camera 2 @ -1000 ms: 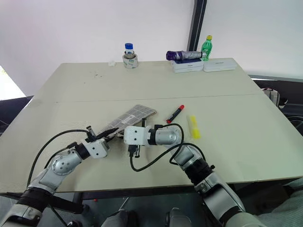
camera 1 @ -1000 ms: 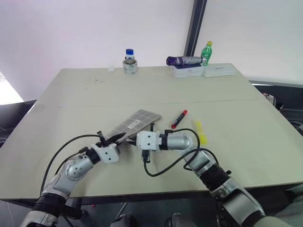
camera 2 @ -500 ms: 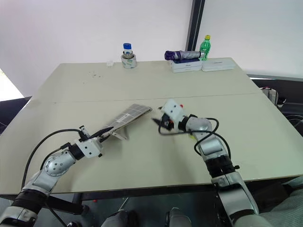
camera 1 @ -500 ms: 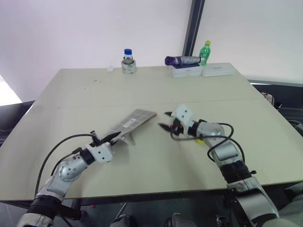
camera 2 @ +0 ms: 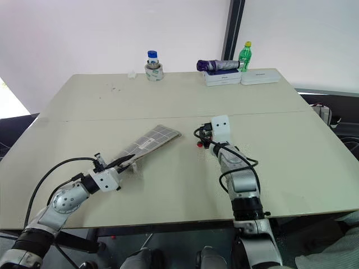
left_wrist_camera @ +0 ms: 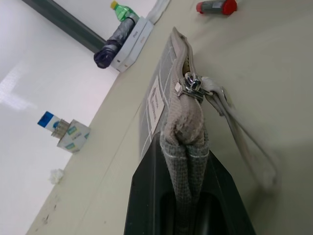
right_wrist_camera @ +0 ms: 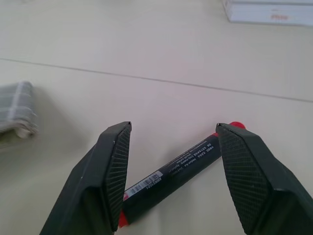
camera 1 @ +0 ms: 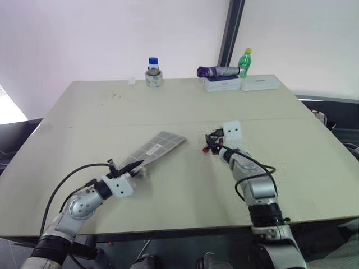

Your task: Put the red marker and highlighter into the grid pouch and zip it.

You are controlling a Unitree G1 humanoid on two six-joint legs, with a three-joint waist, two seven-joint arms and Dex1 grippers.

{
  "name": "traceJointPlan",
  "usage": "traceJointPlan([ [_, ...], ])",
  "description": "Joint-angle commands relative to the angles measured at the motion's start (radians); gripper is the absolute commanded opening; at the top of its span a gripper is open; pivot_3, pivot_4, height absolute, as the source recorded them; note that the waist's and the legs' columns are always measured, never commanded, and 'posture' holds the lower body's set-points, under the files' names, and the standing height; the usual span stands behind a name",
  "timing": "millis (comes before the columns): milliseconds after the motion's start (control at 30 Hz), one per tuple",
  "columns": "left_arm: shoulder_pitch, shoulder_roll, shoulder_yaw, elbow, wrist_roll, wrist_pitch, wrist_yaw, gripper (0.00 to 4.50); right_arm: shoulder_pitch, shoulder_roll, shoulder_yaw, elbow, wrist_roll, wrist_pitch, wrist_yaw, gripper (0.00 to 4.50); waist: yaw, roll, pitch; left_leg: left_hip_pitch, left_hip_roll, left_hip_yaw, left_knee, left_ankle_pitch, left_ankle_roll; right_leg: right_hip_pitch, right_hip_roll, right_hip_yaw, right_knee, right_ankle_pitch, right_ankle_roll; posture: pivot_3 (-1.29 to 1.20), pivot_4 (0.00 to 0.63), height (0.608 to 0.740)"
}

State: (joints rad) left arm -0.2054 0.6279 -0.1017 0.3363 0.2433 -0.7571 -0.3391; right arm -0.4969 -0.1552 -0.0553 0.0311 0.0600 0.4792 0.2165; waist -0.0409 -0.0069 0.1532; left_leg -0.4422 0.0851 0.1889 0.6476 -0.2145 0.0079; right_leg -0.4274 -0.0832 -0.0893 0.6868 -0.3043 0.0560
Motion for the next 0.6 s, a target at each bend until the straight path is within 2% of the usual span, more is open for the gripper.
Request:
traceJointPlan([
  [33, 0.008, 0.013, 0.027, -0.038, -0.004, -0.027, 0.014, 0.0, 0.109, -0.095, -0.052, -0.171, 0.016, -0.028, 0.05, 4.18, 0.005, 0.0, 0.0, 0.0, 0.0, 0.0, 0.0, 0.0, 0.0, 0.0, 0.0, 0.0, 0.0, 0.0, 0.0, 0.0, 0.15, 0.738],
  [67, 0.009, 0.014, 0.028, -0.036, -0.006, -0.03, 0.013, 0.0, 0.145, -0.125, -0.065, -0.201, 0.012, -0.018, 0.054, 4.49, 0.007, 0.0, 0.0, 0.0, -0.001, 0.0, 0.0, 0.0, 0.001, 0.001, -0.001, 0.0, -0.001, 0.0, 0.0, 0.0, 0.15, 0.738],
  [200, 0.007, 0.019, 0.029, -0.022, -0.008, -0.047, 0.013, 0.0, 0.281, -0.204, -0.099, -0.322, 0.006, 0.042, 0.062, 4.49, 0.004, 0.0, 0.0, 0.0, -0.001, -0.001, 0.0, -0.002, 0.004, 0.001, 0.0, 0.0, -0.001, 0.0, 0.0, 0.0, 0.15, 0.738],
  [300, -0.003, 0.019, 0.024, -0.008, -0.008, -0.056, 0.01, 0.0, 0.362, -0.17, -0.122, -0.426, 0.068, 0.078, 0.057, 4.49, -0.004, 0.0, 0.0, 0.001, 0.0, -0.002, -0.001, -0.003, 0.005, 0.001, 0.001, 0.0, -0.001, 0.0, 0.0, 0.0, 0.15, 0.738],
  [433, -0.025, 0.015, 0.015, 0.004, -0.013, -0.064, -0.001, 0.0, 0.479, -0.133, -0.085, -0.534, 0.064, 0.033, 0.044, 4.49, -0.001, 0.0, 0.0, 0.001, 0.001, -0.003, -0.002, -0.003, 0.005, 0.001, 0.002, 0.0, -0.001, 0.0, 0.0, 0.0, 0.15, 0.738],
  [600, -0.035, 0.012, 0.013, 0.008, -0.015, -0.069, -0.007, 0.0, 0.473, -0.102, -0.082, -0.523, 0.046, 0.043, -0.014, 4.49, 0.001, -0.001, 0.0, 0.001, 0.0, -0.003, 0.0, -0.003, 0.006, 0.001, 0.001, 0.0, -0.002, 0.0, 0.0, 0.0, 0.15, 0.738],
])
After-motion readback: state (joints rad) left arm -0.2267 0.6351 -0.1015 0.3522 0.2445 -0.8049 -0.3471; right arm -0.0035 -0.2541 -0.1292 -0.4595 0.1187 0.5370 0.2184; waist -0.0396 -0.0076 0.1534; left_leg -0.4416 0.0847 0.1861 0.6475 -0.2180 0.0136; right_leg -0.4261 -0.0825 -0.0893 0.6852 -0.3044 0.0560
